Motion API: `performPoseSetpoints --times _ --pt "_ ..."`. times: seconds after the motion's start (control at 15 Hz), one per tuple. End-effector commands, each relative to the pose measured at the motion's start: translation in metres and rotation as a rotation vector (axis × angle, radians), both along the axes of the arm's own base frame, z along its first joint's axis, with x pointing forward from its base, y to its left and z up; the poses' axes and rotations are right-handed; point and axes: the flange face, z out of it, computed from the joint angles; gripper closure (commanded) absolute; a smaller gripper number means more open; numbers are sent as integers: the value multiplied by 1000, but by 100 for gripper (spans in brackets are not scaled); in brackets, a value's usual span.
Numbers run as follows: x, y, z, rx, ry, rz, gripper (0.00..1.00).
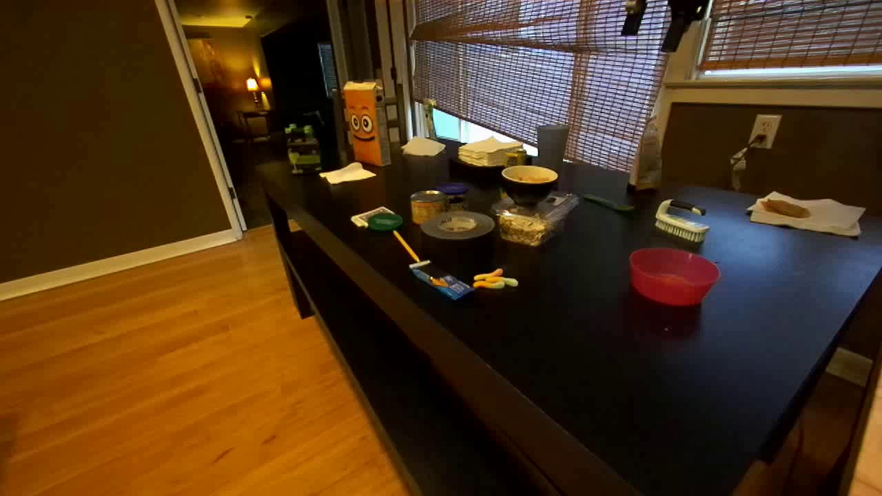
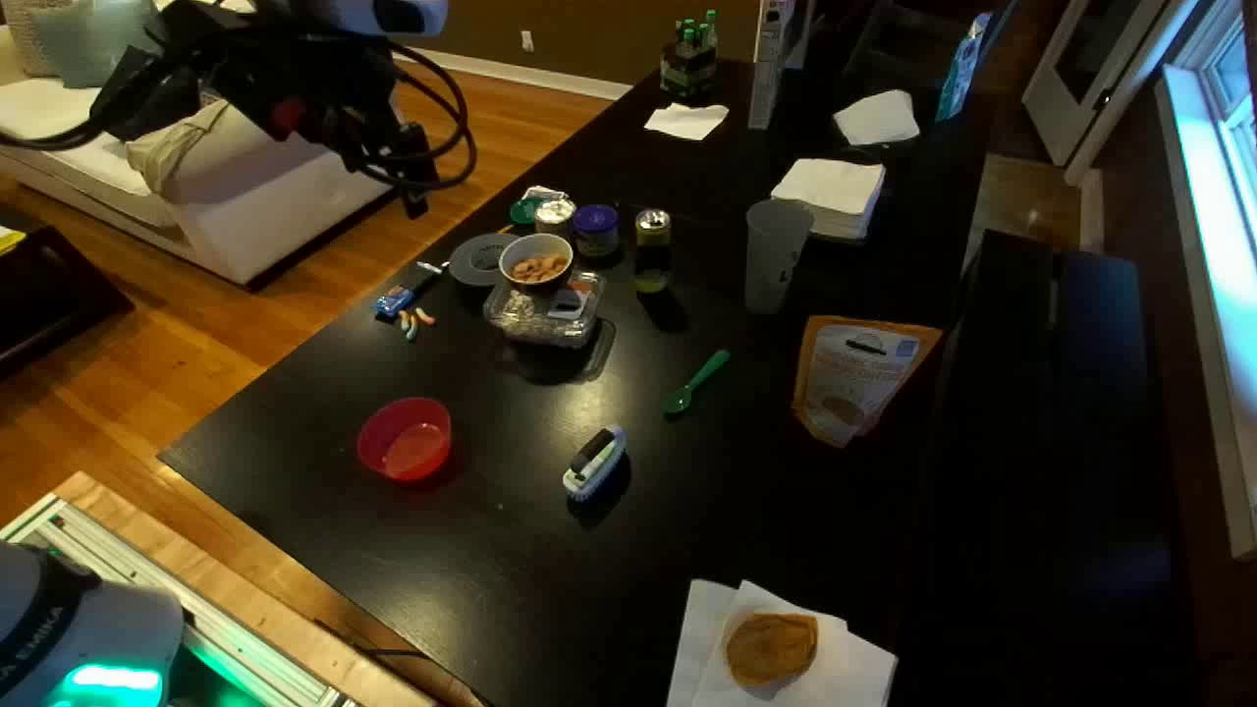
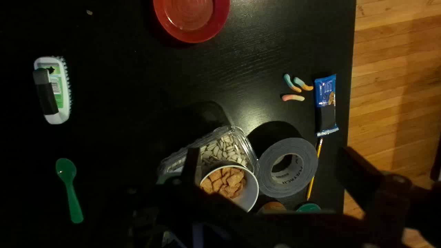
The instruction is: Pour the contents from the black bowl into the red bowl
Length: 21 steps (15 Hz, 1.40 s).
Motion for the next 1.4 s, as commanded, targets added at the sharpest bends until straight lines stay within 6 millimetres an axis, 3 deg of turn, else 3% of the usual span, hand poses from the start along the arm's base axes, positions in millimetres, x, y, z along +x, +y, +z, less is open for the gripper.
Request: performPoseSetpoints --times 0.0,0.33,0.6,0.87,1.13,1.33 --pt "0 0 0 0 1 0 0" --pt "0 0 0 0 1 0 0" --pt "39 29 10 8 39 -64 0" --pt "86 66 7 -30 120 -269 0" --pt "122 88 -18 -25 179 -473 0" --pt "149 89 -50 -44 137 -634 0"
